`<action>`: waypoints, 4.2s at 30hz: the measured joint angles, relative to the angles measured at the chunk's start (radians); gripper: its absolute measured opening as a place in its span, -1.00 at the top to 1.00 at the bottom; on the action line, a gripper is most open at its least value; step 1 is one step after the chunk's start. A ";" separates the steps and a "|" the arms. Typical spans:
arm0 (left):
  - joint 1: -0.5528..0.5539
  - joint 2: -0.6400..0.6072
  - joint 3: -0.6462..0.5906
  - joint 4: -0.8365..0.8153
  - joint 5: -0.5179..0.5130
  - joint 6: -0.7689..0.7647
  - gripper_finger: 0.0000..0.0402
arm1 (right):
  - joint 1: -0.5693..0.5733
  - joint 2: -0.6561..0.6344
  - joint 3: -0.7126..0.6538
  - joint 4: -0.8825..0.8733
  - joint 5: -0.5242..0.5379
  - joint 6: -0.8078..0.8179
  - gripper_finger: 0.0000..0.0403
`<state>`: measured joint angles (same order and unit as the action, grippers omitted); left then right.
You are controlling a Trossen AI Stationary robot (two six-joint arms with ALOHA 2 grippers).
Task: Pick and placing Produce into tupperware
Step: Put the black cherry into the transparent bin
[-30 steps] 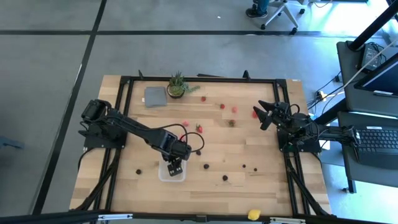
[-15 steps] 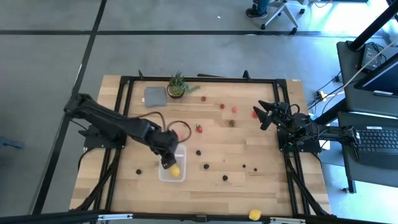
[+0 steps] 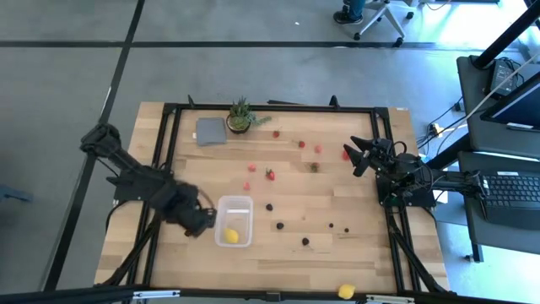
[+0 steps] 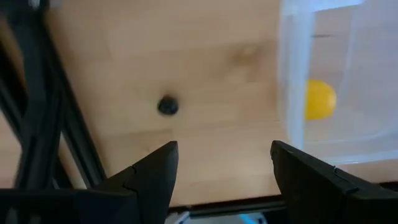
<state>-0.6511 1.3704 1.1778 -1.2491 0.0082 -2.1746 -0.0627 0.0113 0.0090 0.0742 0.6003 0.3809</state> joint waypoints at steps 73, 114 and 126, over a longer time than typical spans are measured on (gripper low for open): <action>-0.072 0.073 -0.506 0.547 0.143 -0.125 0.12 | 0.000 0.000 0.000 0.000 0.000 -0.023 -0.50; -0.011 -0.264 -0.507 0.647 -0.247 0.111 0.48 | 0.000 0.000 0.000 0.002 0.000 -0.023 -0.50; 0.227 -0.240 -0.507 0.936 -0.207 0.567 0.48 | 0.000 0.000 0.000 0.002 0.000 -0.019 -0.50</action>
<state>-0.4243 1.1306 0.6711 -0.3136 -0.1987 -1.6077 -0.0628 0.0113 0.0090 0.0765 0.6006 0.3614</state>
